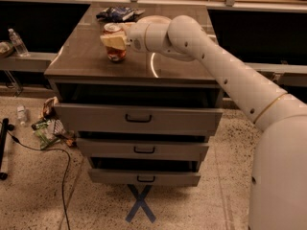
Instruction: Place coke can into paper bowl
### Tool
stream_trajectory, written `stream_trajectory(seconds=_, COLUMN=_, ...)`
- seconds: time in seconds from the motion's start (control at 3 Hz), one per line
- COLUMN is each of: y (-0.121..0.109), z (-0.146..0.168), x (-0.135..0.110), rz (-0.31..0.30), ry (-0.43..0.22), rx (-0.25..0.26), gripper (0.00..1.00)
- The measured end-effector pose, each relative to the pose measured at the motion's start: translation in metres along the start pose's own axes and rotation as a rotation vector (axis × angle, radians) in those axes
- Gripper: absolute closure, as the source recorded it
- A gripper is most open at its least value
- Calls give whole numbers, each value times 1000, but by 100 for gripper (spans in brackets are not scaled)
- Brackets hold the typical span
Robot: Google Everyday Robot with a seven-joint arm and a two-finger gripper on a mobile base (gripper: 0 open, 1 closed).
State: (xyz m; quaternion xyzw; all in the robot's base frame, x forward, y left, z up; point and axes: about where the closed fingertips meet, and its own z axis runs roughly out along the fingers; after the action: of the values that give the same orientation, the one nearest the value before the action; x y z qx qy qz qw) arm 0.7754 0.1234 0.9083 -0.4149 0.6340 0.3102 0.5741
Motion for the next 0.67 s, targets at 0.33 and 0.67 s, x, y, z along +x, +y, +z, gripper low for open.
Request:
stream_trajectory(seconds=0.33, y=-21, z=3, x=-24, rz=-51, ry=-16, rx=33, gripper=99)
stream_trajectory(seconds=0.67, y=-65, z=2, x=-65, rz=-116, ry=-28, rx=133, gripper=100)
